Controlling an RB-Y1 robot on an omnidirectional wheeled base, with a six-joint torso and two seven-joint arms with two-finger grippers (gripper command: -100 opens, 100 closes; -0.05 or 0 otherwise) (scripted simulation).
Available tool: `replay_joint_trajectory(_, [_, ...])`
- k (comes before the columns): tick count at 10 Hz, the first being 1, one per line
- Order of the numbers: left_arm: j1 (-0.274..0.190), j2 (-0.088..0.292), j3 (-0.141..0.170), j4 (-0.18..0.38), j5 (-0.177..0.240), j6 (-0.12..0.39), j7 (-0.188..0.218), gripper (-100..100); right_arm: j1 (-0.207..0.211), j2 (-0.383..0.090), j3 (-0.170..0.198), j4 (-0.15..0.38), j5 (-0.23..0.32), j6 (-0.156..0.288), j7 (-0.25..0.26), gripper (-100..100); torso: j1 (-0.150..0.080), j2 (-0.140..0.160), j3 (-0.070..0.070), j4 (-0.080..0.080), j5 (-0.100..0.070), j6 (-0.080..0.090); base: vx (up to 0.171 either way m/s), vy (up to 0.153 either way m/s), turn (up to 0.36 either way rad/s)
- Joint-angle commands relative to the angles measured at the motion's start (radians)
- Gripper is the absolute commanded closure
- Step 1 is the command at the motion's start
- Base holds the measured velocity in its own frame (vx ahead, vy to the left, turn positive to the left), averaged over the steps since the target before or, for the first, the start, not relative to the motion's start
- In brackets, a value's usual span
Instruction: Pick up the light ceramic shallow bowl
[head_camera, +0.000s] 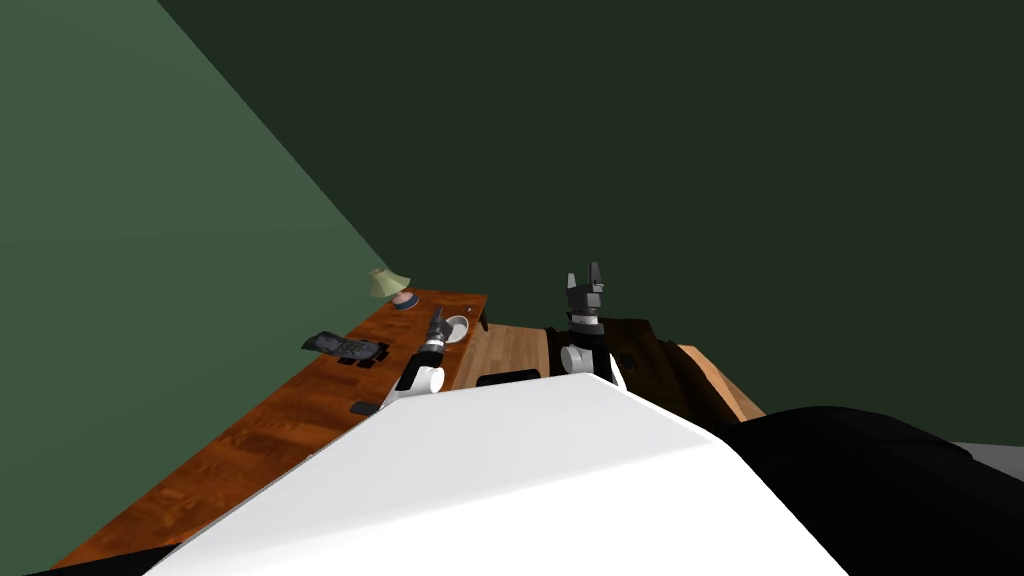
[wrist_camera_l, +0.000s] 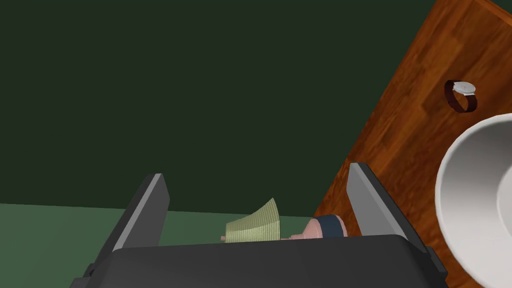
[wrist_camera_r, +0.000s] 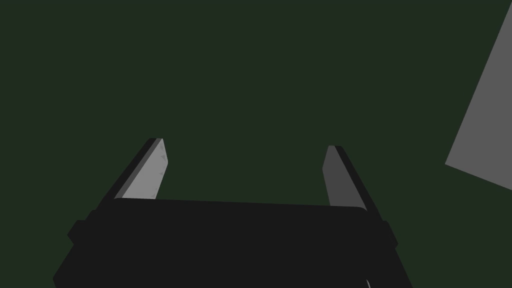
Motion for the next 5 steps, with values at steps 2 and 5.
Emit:
replay_joint_trajectory(2, [-0.018,0.005,-0.006,0.065,0.033,0.047,-0.013,-100,0.000,0.000,0.000,0.000,0.000,0.000,0.000,0,0.000,0.000,0.000,0.000,0.000,0.000,-0.003,-0.006,0.014])
replay_joint_trajectory(5, [-0.054,0.015,-0.005,0.141,0.078,0.120,-0.036,-100,0.000,0.000,0.000,0.000,0.000,0.000,0.000,0,0.000,-0.001,0.000,0.000,0.000,0.000,0.002,-0.001,0.001])
